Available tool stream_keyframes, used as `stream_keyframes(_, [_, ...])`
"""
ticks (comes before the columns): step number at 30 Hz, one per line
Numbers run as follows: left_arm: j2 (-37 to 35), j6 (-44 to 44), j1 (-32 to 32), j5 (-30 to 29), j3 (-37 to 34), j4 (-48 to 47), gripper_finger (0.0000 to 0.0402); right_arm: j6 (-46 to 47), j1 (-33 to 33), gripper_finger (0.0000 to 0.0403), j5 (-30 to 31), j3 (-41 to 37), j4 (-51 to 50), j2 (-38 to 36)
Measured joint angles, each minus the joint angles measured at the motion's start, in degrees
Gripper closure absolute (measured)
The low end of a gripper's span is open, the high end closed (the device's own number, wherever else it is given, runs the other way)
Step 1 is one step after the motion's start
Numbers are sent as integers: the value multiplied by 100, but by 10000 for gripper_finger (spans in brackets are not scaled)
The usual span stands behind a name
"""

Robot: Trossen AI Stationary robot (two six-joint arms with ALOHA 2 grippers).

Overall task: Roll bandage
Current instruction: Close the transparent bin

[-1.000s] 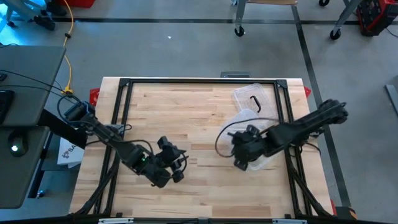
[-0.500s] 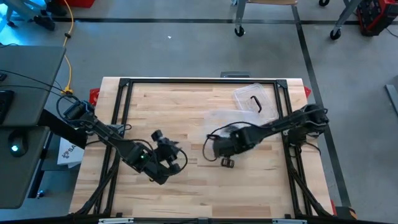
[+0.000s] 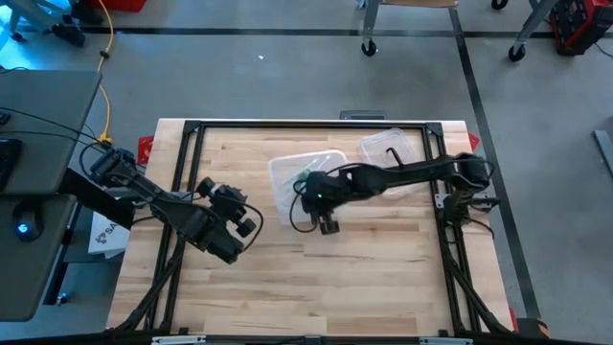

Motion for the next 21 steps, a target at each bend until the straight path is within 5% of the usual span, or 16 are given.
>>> stream_keyframes(7, [-14, -52, 80, 23, 0, 26, 296, -137, -72, 368, -166, 683, -339, 451])
stream_keyframes(15, [-14, -264, 106, 18, 0, 45, 296, -36, -250, 233, -452, 1593, -696, 431])
stream_keyframes(21, [-14, -426, 100, 18, 0, 41, 296, 29, -797, 199, 428, 2739, -2431, -169])
